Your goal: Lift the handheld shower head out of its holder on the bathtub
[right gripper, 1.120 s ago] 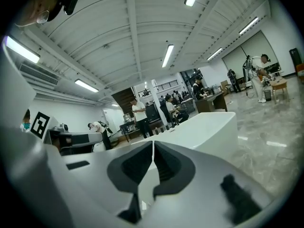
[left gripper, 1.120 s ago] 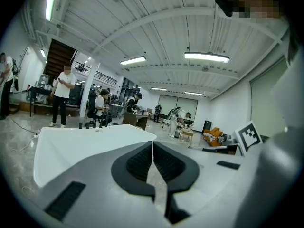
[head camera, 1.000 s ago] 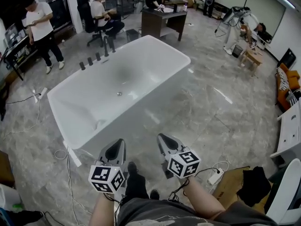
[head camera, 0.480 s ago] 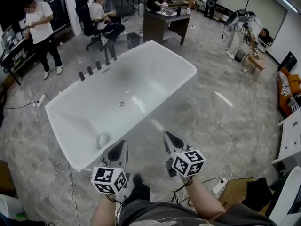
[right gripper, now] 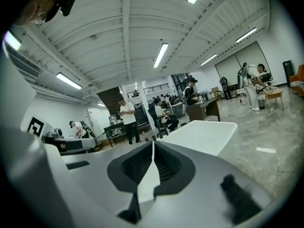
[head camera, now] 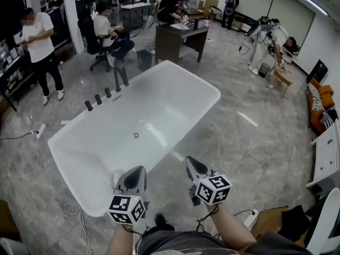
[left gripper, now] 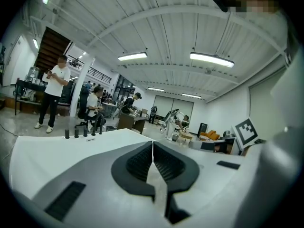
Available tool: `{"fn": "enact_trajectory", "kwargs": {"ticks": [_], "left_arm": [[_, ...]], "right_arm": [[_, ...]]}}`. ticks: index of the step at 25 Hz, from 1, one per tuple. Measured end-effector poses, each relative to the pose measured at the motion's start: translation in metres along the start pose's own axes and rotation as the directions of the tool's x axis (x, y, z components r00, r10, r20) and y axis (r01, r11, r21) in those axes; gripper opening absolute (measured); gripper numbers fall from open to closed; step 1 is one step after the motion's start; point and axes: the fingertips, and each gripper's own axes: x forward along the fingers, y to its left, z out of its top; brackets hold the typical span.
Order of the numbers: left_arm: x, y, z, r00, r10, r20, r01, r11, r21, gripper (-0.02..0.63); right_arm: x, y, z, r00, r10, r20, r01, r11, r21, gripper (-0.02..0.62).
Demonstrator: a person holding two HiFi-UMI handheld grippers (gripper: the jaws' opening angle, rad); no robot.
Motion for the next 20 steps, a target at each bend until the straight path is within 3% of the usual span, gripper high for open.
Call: {"fn": "enact_trajectory", "kwargs": {"ticks": [13, 20], "left_arm": [[0.033, 0.064, 0.017, 1.0, -0.025, 0.011, 0.025, 0.999, -0.022, 0.015], [0.055, 0.07, 0.022, 1.0, 0.008, 0.02, -0.008, 1.0, -0.002, 0.015]], "right_arm": [[0.063, -0.002, 0.018, 0.999, -0.031, -0.015, 0.03, 0.999, -0.038, 0.029], [0.095, -0.015, 0.02, 0.999, 0.036, -0.019, -0.037, 0.999, -0.038, 0.029]]}}
